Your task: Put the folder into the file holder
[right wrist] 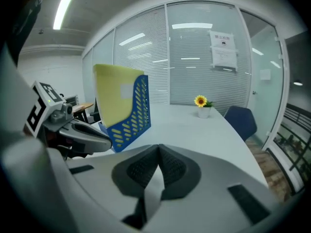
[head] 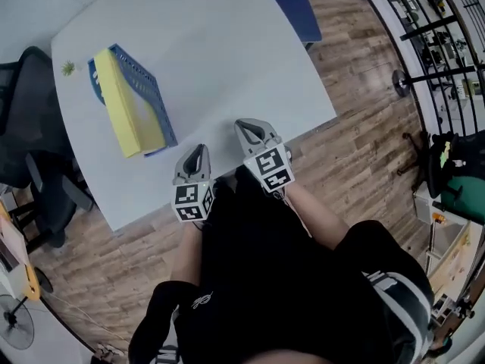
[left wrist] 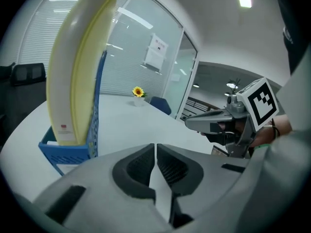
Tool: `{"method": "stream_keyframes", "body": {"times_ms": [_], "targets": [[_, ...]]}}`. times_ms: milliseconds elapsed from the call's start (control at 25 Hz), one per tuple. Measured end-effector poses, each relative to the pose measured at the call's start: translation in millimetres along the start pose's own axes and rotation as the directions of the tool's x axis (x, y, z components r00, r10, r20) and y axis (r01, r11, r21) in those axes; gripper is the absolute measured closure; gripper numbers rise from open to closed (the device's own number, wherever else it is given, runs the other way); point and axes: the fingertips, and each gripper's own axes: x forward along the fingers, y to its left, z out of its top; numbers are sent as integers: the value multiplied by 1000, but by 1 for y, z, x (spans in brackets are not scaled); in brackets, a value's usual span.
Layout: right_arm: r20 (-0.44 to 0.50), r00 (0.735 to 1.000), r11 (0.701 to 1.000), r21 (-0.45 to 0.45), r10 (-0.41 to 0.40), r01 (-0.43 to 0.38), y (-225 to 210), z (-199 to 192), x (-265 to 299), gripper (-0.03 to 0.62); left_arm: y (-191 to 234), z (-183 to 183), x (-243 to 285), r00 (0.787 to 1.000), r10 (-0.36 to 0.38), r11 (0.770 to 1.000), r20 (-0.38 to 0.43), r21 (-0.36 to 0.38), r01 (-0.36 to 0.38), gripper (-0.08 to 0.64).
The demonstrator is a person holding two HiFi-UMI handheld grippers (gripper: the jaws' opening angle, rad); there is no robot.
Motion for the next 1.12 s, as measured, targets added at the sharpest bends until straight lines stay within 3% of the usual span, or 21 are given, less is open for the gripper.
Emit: {"method": "stream_keyframes", "body": {"times_ms": [240,400,520,800,1040,1120], "targets": [[13,987,986,48,-159,159,2,-4,-20,588,-9,2,14,988,-147,985,-54,84,151,561],[35,968,966,89,-248,244,-1,-1,-52,588,-44,7,11,962,-259,953,-90,140,269,561],[53,948,945,113,-314,307,-12,2,-79,588,-72,25,16,947,-315,932,-66,169,322,561],[133,914,920,133,-384,367,-43,34,-114,588,-106,89,24,937,-346,920,50,216,328,561],[288,859,906,148,-424,398,-67,99,-143,588,-114,162,11,921,-342,919,186,272,286,561],[338,838,904,144,-428,403,-70,118,-153,588,-116,187,1,905,-342,923,254,274,272,561]]}}
